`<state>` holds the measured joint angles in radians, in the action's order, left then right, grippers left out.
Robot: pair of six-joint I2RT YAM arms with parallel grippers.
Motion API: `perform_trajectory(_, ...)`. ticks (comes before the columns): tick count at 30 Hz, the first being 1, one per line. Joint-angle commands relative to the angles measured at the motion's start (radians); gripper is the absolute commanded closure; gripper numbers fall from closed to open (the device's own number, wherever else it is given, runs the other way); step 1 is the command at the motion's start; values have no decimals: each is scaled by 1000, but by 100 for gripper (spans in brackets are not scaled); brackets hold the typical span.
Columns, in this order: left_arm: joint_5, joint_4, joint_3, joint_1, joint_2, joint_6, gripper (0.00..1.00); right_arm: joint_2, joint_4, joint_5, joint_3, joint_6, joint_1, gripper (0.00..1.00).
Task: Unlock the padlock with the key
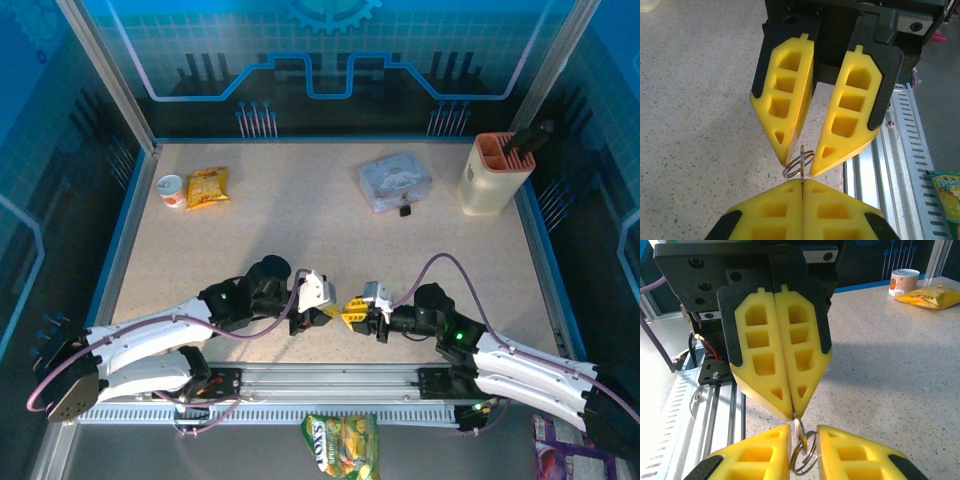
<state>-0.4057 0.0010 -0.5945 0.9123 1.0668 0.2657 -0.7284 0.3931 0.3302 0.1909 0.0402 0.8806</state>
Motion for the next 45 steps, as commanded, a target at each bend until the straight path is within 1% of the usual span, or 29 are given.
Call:
perform_trajectory(1,-14,-7,-27,7,-15,24,100,-2,8,5,-3,-10,-8,81)
perform_trajectory(3,-15,-7,-27,7,-15,25,100,-2,7,6,-1,-11,-9,82)
perform_trajectory(6,-13,-7,-25,8,-15,25,100,-2,8,16,-1,-11,-8,87)
perform_trajectory(10,-5,0,-22,8,-17,22,100,1,7,19,3,-6,-9,99)
perform_trajectory(12,22,22,-13,8,-27,8,99,6,7,11,2,2,-10,100)
perform_trajectory(13,73,46,-4,8,-40,-10,93,12,12,-7,0,17,-10,100)
perform_trajectory(15,217,110,24,7,-93,-95,89,30,32,-39,-16,47,-16,100)
perform_trajectory(16,290,144,45,4,-131,-137,82,45,48,-52,-26,65,-24,100)
perform_trajectory(17,337,179,68,-3,-166,-173,74,57,62,-60,-37,84,-33,100)
perform_trajectory(18,350,219,97,-20,-208,-208,66,72,85,-74,-50,114,-41,100)
perform_trajectory(19,307,262,127,-46,-239,-243,59,80,129,-82,-68,143,-50,100)
perform_trajectory(20,259,284,147,-71,-257,-271,56,83,173,-90,-84,169,-53,100)
perform_trajectory(21,201,299,158,-98,-267,-304,55,80,218,-100,-96,194,-53,100)
perform_trajectory(23,127,309,164,-125,-264,-342,55,64,300,-102,-109,243,-51,100)
perform_trajectory(28,3,390,186,-130,-224,-385,55,10,475,-74,-110,321,-33,100)
perform_trajectory(33,-121,422,166,-132,-172,-383,57,-42,549,-71,-86,336,-1,100)
perform_trajectory(36,-160,430,157,-132,-153,-369,59,-68,576,-79,-84,331,12,100)
perform_trajectory(42,-184,434,150,-132,-145,-356,62,-112,607,-44,-67,332,30,100)
perform_trajectory(45,-209,429,143,-132,-137,-345,68,-124,612,-34,-65,334,36,100)
